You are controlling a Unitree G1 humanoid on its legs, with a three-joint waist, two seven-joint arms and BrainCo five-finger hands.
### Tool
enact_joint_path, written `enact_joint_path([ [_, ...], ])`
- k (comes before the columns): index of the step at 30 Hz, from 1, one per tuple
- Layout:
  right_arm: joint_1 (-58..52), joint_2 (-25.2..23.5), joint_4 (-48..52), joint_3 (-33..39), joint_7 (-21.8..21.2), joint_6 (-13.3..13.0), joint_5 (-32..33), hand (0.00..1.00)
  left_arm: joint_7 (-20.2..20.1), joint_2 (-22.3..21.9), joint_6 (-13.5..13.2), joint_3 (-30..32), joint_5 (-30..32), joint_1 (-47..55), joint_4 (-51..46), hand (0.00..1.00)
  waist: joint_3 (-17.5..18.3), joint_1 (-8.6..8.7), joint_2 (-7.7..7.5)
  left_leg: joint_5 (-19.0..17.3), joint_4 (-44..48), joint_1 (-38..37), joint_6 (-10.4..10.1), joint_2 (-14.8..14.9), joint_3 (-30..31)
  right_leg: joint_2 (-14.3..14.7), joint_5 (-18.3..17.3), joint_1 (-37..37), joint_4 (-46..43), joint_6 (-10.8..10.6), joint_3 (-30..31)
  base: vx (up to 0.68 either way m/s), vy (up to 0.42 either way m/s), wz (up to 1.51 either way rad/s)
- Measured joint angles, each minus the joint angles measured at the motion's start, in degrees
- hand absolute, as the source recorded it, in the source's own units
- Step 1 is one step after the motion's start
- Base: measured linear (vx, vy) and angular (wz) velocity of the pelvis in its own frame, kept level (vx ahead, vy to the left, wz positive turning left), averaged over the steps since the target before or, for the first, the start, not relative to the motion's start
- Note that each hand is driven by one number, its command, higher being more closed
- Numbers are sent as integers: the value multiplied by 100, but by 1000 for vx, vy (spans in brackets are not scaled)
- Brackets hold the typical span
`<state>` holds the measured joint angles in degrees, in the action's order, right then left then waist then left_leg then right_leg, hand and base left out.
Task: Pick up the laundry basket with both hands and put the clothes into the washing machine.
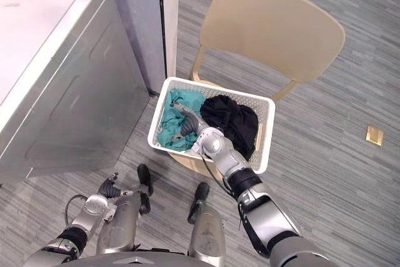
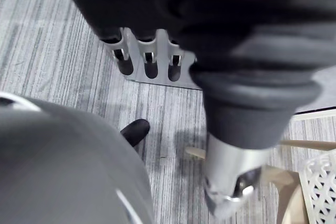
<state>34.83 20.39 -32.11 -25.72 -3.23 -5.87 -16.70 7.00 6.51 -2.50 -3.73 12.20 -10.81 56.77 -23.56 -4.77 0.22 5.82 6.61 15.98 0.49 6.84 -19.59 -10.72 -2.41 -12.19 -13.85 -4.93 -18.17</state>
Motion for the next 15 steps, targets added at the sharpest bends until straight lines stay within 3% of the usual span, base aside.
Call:
enact_joint_path([
  [9, 973, 192, -914, 163, 143, 134, -807, 0, 156, 19, -6, 135, -415, -125, -228, 0, -257, -123, 22, 241, -184, 360, 11, -6, 111, 3, 24, -413, -100, 29, -109, 17, -7, 4],
  [15, 1501, 382, -1349, 232, 366, 233, -858, 0, 279, 14, -53, 129, -648, -132, -393, 0, -316, -198, 91, 303, -183, 730, 29, -27, 185, 0, 23, -780, -179, 32, -153, 11, -2, 3],
])
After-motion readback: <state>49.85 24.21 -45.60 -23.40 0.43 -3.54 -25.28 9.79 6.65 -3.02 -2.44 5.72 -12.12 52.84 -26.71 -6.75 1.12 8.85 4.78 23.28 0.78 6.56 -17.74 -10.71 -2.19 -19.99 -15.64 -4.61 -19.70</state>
